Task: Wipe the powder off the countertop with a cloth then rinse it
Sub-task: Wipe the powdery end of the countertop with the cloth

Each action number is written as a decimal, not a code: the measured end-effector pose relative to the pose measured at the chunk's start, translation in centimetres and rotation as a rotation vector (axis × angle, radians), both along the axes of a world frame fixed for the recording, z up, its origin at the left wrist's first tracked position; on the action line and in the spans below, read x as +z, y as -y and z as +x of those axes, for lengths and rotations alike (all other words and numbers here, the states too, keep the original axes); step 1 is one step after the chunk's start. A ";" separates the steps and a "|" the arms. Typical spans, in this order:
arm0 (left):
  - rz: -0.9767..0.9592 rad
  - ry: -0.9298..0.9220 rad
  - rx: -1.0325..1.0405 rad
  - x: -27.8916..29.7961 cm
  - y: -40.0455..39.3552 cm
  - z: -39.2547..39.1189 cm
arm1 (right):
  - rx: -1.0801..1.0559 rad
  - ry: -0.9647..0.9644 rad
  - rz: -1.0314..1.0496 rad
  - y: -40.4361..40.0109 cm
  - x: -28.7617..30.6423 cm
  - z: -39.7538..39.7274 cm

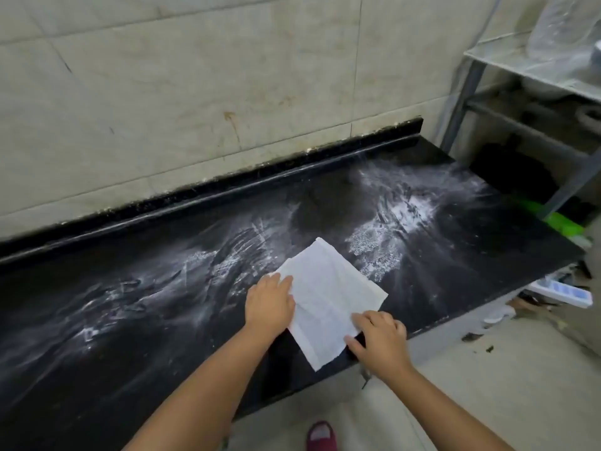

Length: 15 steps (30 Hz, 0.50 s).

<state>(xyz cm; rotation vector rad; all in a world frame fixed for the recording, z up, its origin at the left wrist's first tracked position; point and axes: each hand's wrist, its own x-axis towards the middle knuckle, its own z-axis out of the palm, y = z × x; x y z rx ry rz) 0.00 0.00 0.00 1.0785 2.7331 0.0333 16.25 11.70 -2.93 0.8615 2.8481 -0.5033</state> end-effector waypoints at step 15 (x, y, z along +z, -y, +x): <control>0.127 -0.034 -0.330 -4.7 -4.0 -7.8 | -0.129 -0.560 0.206 -2.0 -5.8 -1.2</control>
